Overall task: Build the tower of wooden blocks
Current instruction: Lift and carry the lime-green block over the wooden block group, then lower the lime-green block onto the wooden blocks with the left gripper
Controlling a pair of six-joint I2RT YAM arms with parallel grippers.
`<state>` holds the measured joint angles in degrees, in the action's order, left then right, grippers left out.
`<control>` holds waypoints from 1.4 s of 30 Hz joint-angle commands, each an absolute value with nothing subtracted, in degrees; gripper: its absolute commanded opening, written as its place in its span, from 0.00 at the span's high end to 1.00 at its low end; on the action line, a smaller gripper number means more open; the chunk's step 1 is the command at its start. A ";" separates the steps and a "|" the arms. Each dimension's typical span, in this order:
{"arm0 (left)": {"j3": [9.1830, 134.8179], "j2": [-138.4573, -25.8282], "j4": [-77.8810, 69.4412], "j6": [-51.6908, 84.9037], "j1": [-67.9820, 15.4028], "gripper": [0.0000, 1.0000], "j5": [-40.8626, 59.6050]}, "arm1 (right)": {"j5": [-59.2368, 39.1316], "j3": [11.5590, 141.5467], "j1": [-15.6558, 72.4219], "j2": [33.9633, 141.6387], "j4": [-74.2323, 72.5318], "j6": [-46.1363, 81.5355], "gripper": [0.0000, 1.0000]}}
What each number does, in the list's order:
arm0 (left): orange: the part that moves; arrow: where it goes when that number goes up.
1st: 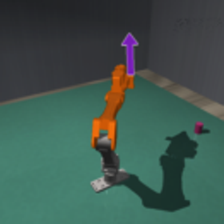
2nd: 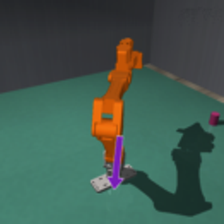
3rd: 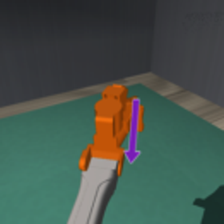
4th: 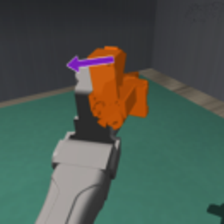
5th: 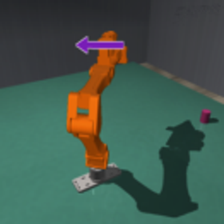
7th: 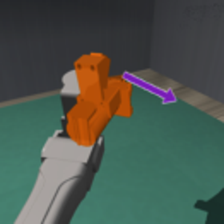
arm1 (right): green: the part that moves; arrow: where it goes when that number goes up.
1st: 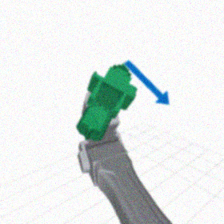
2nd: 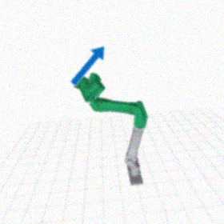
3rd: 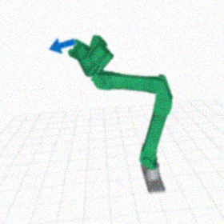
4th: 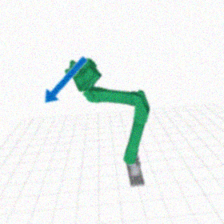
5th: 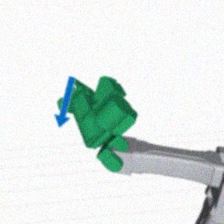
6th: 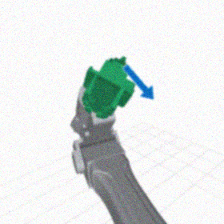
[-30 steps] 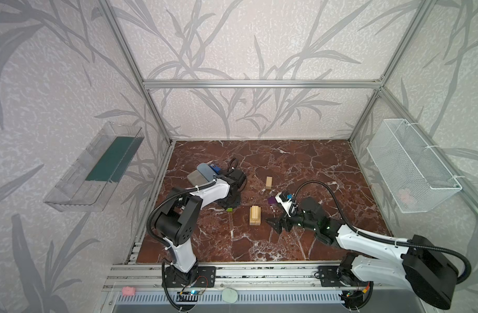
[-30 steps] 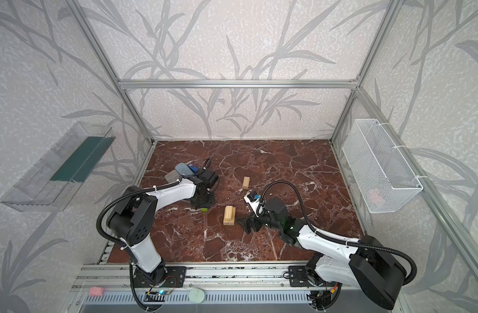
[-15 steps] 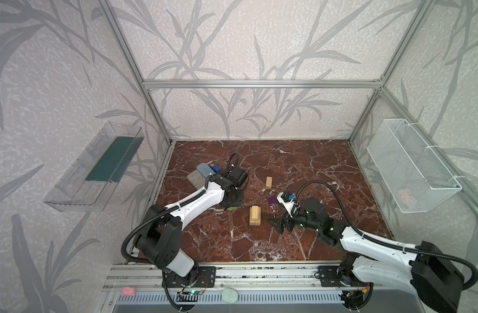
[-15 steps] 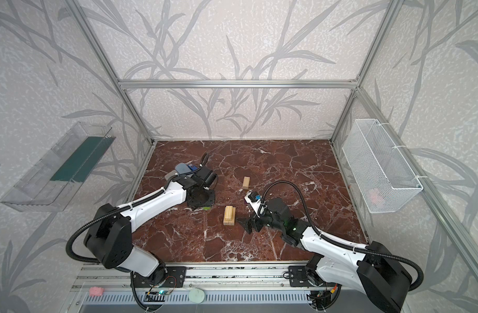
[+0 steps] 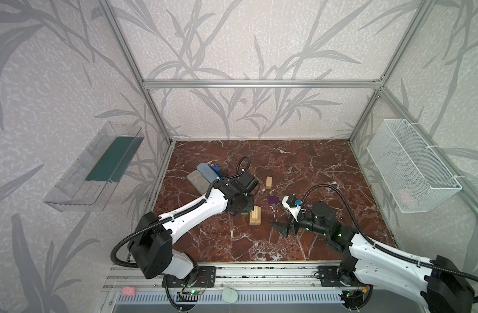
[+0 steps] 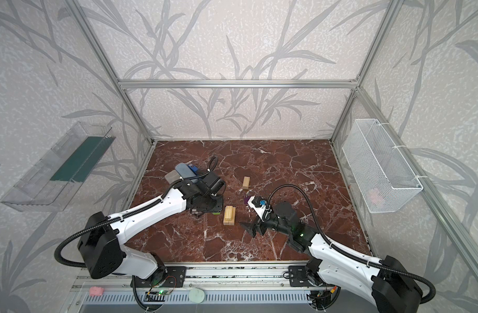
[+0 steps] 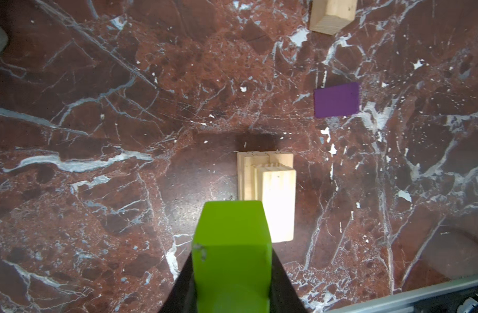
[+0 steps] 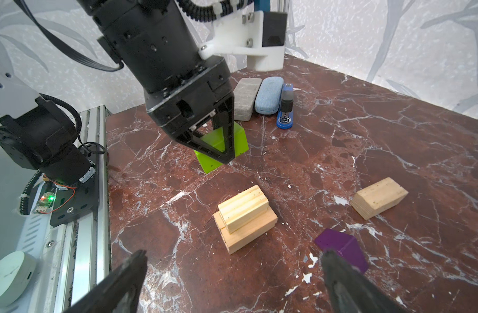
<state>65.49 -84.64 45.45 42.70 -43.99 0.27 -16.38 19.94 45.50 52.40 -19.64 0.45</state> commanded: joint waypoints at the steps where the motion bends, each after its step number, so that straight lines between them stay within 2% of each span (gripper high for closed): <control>1: 68.27 -86.39 46.32 45.33 -45.86 0.90 -0.93 | -13.41 18.90 45.62 50.18 -19.17 -0.60 0.01; 16: 74.77 -96.17 48.91 46.98 -49.08 0.92 -4.11 | -14.15 18.46 45.66 50.27 -20.21 -0.22 0.01; 42: 76.37 -99.98 50.59 46.05 -49.96 0.90 -3.73 | -12.04 18.63 45.62 50.70 -19.95 0.70 0.01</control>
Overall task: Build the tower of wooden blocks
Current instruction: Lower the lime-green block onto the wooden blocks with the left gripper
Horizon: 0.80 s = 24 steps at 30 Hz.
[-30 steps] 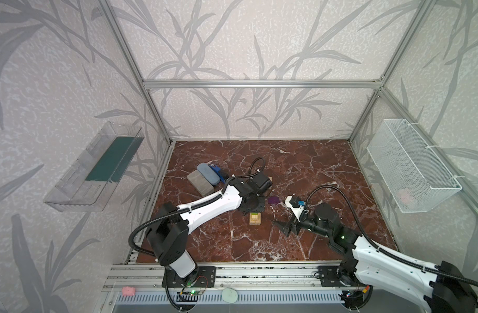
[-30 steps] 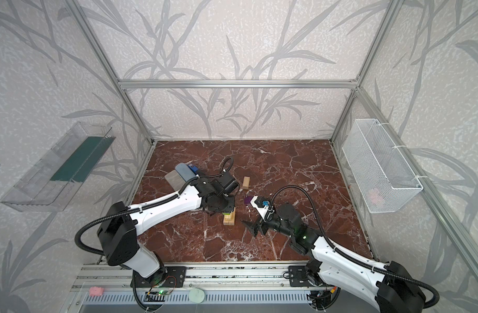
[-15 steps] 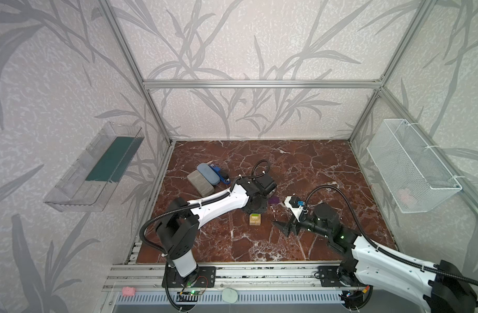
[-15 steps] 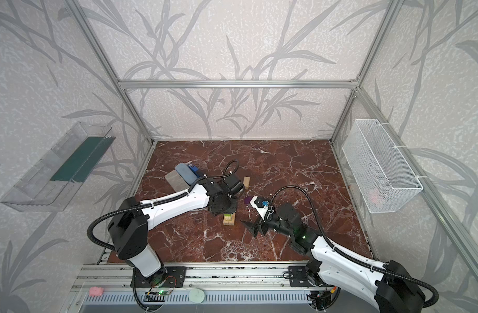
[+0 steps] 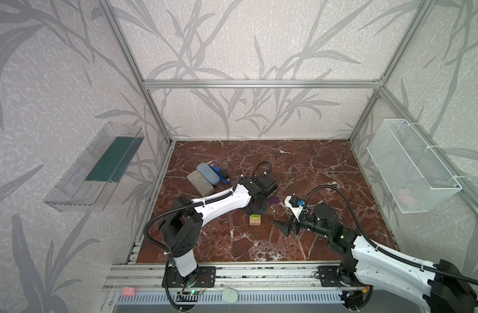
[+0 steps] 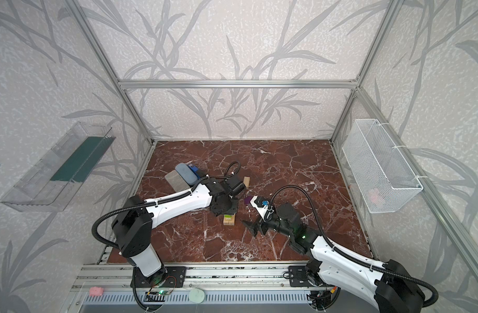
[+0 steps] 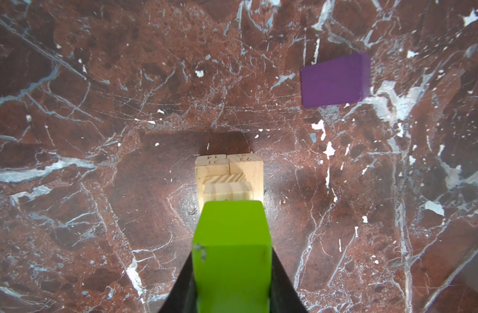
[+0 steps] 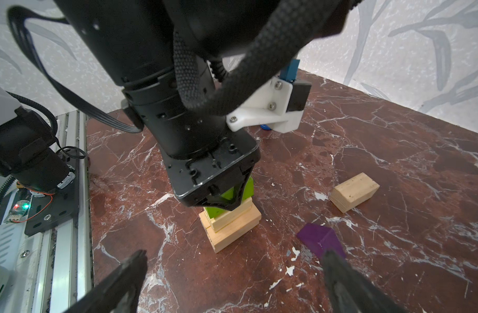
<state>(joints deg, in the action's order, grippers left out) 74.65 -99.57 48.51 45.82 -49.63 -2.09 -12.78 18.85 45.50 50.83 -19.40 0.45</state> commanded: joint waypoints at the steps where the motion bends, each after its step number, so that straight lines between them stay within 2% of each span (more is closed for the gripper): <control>1: 76.36 -100.12 50.49 46.05 -49.99 0.90 -3.65 | -11.95 18.72 45.62 50.71 -19.87 0.70 0.01; 24: 76.79 -101.50 50.81 45.44 -50.01 0.86 -3.31 | -11.44 18.76 45.62 50.37 -19.59 0.75 0.01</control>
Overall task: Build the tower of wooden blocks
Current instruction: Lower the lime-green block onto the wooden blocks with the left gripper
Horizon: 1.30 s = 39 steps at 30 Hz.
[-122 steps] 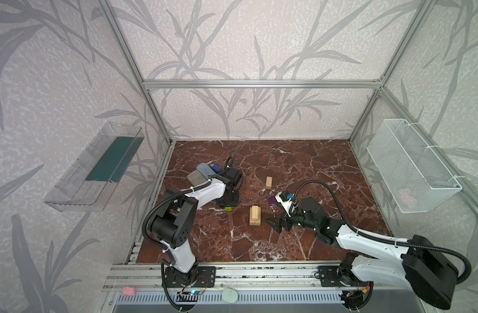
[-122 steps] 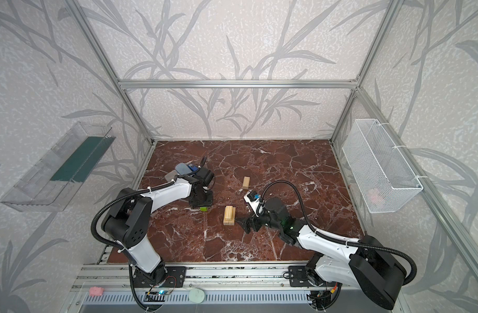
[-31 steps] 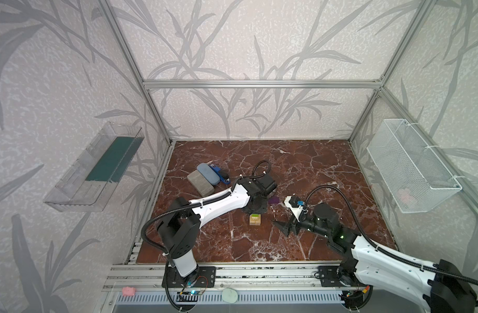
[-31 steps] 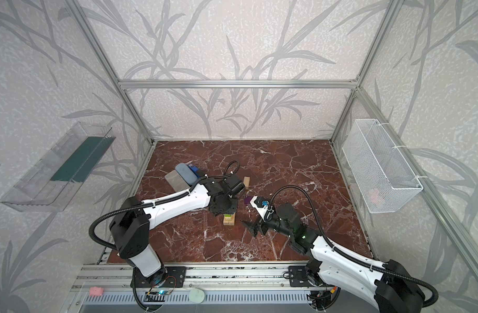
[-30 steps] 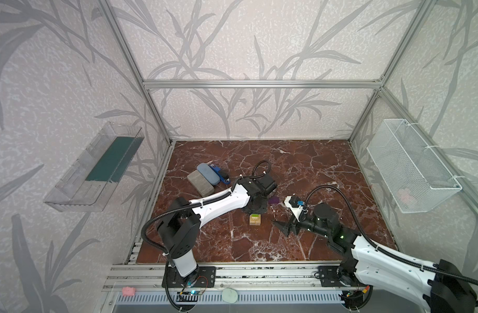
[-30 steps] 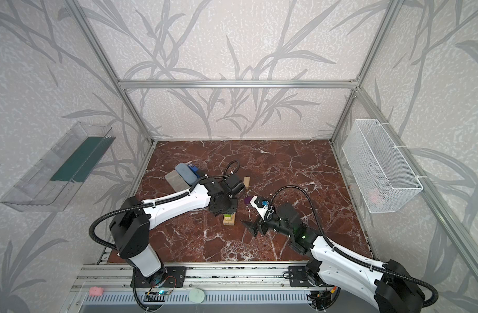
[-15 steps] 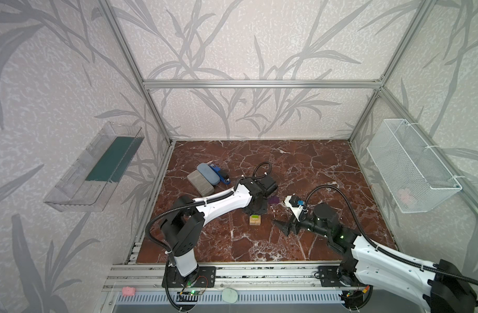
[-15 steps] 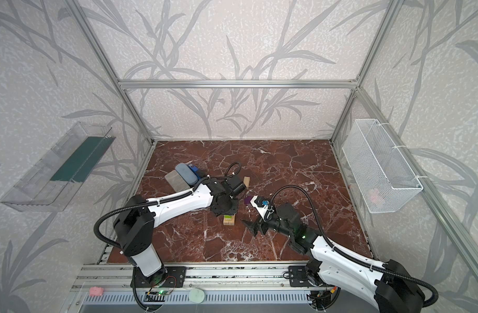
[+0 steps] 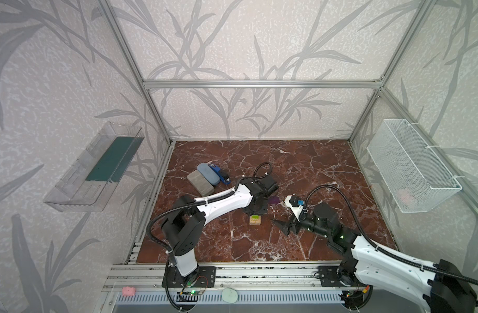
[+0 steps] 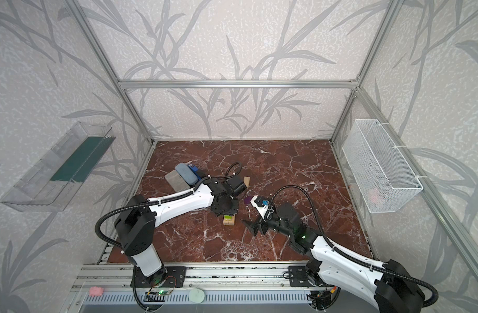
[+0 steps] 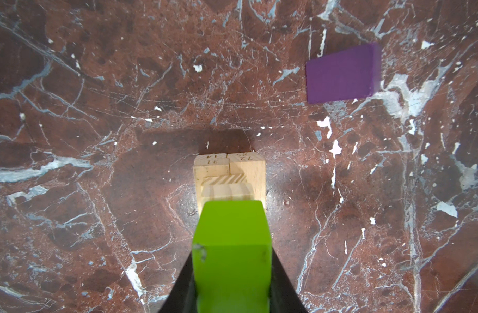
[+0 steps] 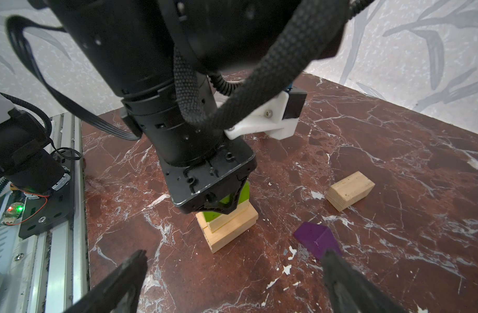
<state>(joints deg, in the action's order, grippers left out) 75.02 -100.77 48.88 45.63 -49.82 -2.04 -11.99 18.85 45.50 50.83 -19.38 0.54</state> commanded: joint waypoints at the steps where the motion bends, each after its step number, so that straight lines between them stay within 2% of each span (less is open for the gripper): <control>1: 76.86 -101.55 50.84 45.44 -49.99 0.85 -3.15 | -11.43 18.72 45.62 50.36 -19.51 0.78 0.01; 22: 77.25 -102.22 51.00 45.44 -49.93 0.67 -3.76 | -11.18 18.77 45.61 50.27 -19.30 0.88 0.01; 36: 77.21 -102.01 50.98 45.54 -49.92 0.58 -3.80 | -11.08 18.90 45.62 50.45 -19.29 0.96 0.01; 39: 77.24 -101.54 50.69 45.27 -49.92 0.54 -3.45 | -10.50 19.06 45.62 50.69 -19.03 1.35 0.01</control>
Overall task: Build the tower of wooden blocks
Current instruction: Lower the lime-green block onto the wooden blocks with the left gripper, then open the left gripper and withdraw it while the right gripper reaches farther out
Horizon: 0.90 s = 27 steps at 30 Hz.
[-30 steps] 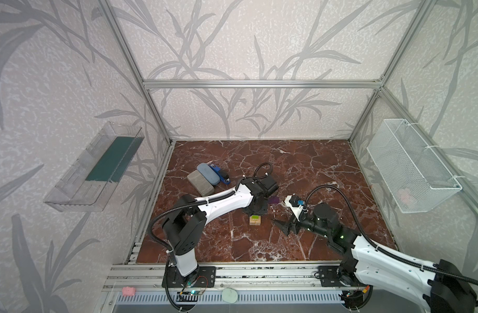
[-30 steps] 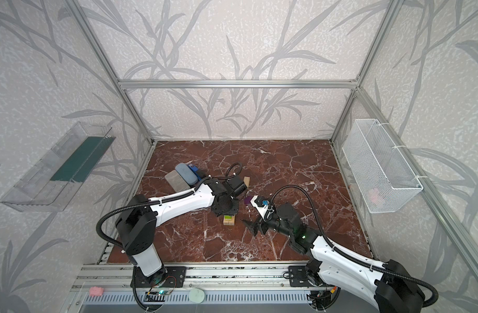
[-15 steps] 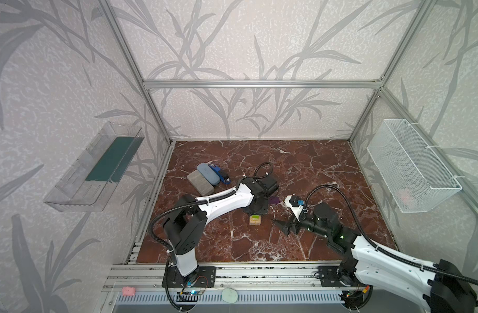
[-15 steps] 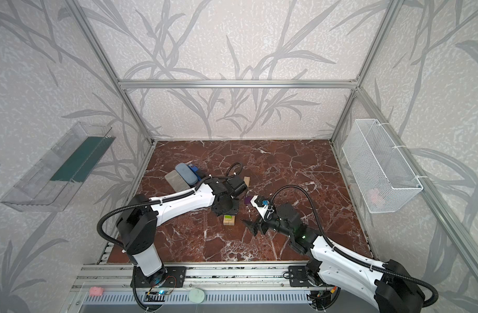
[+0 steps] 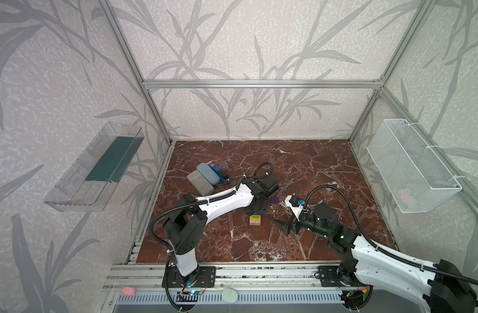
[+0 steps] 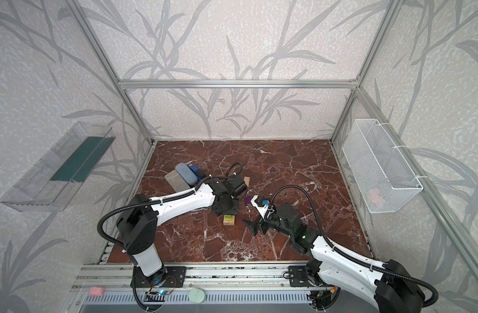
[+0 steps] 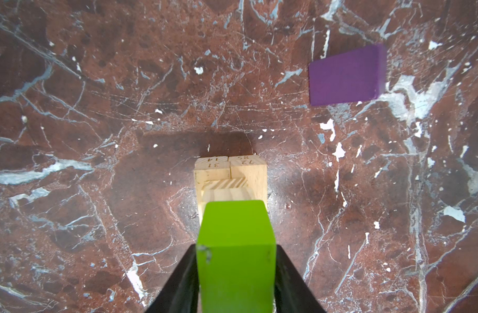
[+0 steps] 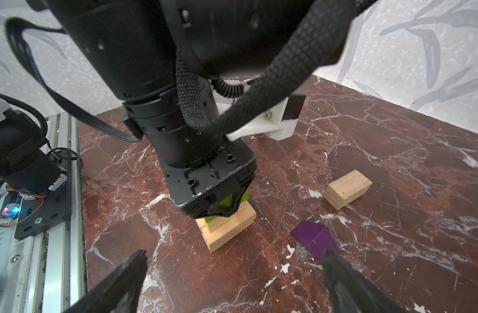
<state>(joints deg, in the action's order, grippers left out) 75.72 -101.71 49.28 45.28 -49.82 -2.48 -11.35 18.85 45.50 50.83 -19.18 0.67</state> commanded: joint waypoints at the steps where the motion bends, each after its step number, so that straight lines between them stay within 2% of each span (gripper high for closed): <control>1: 77.25 -101.13 50.63 45.18 -49.92 0.51 -3.32 | -10.45 18.99 45.62 50.71 -19.09 1.44 0.01; 8: 78.01 -97.29 50.28 44.43 -49.58 0.31 -3.59 | -7.89 18.93 45.60 50.78 -18.58 2.80 0.01; 13: 78.41 -92.98 50.25 43.44 -49.40 0.15 -4.45 | -1.83 18.77 45.53 48.69 -15.70 8.29 0.01; 16: 77.44 -89.82 50.21 43.15 -48.80 0.10 -6.19 | 3.58 22.91 45.22 47.65 -4.77 14.36 0.01; 20: 73.50 -84.48 45.47 41.66 -47.61 0.04 -6.24 | 3.27 28.45 45.26 47.85 5.74 19.66 0.01; 27: 66.62 -74.97 38.98 37.66 -43.56 0.03 -2.49 | 6.34 39.43 45.18 55.46 21.27 26.82 0.01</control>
